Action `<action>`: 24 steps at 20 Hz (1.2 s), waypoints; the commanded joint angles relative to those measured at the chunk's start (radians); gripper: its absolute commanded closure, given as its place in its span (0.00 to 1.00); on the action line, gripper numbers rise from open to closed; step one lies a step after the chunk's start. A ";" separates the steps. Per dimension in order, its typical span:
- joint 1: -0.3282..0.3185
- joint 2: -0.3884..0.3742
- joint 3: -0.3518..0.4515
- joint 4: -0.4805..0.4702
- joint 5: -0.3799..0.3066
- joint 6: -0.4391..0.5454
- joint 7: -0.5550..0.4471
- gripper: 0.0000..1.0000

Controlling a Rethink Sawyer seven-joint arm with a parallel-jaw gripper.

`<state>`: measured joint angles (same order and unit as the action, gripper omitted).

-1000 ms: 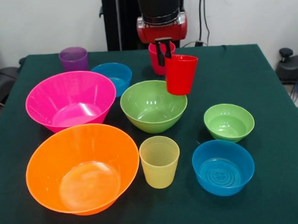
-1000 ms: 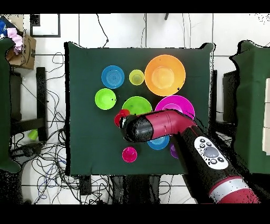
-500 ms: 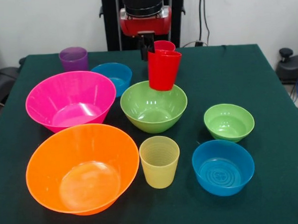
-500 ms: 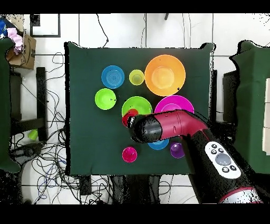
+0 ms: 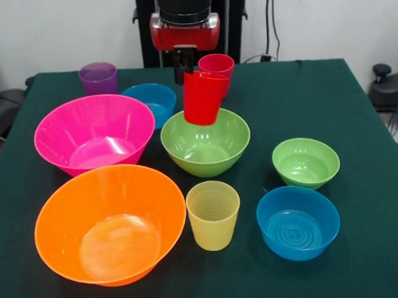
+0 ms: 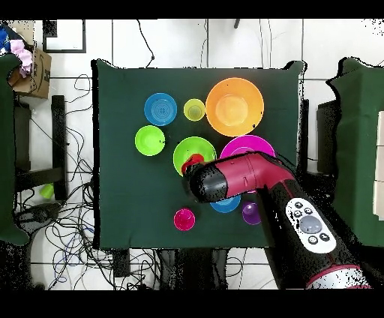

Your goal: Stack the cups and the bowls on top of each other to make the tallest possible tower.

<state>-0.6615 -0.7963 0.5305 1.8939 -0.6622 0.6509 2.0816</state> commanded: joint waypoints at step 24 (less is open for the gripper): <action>0.130 0.226 -0.111 -0.132 -0.224 -0.172 0.009 1.00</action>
<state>-0.5565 -0.6354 0.4514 1.8199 -0.8292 0.5335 2.0816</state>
